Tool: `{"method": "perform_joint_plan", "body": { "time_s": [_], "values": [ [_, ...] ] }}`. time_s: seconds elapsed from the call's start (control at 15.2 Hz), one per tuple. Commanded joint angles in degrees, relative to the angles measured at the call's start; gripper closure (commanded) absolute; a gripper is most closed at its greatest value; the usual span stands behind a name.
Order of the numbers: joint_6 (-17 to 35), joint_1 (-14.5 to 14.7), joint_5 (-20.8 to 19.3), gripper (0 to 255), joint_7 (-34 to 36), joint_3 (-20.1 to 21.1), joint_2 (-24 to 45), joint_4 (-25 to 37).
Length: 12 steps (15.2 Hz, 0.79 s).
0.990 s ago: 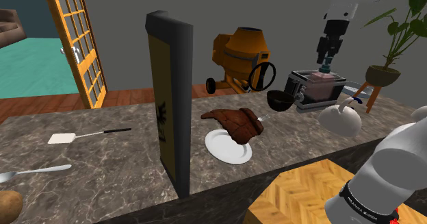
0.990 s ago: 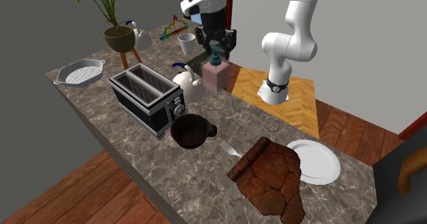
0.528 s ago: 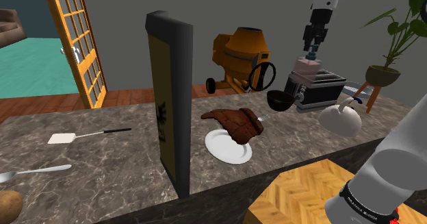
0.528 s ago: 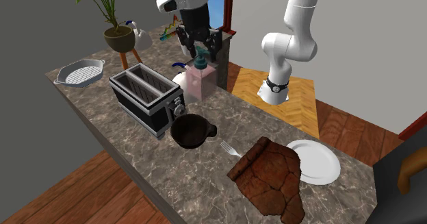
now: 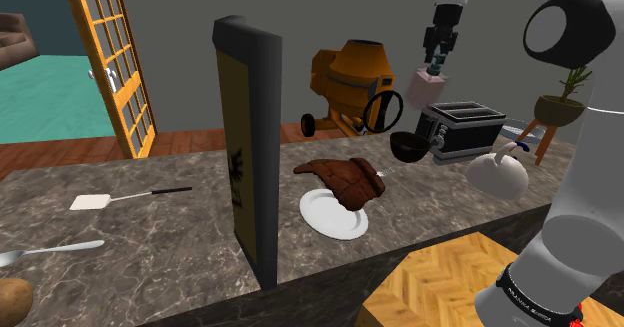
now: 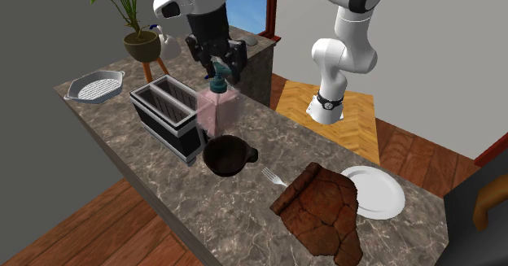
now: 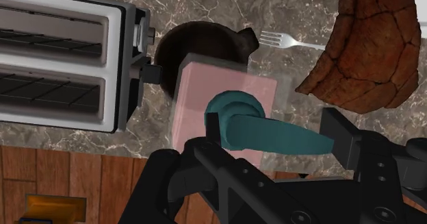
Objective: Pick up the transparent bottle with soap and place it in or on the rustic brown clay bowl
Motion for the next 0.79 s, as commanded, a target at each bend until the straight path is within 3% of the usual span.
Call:
{"method": "perform_joint_plan", "body": {
  "time_s": [0.0, 0.73],
  "values": [
    [1.8, 0.4, -0.3, 255, 0.1, 0.1, -0.6, -2.4],
    [11.9, 2.1, -1.9, 255, 0.5, 0.4, -4.0, -15.5]
  ]
}}
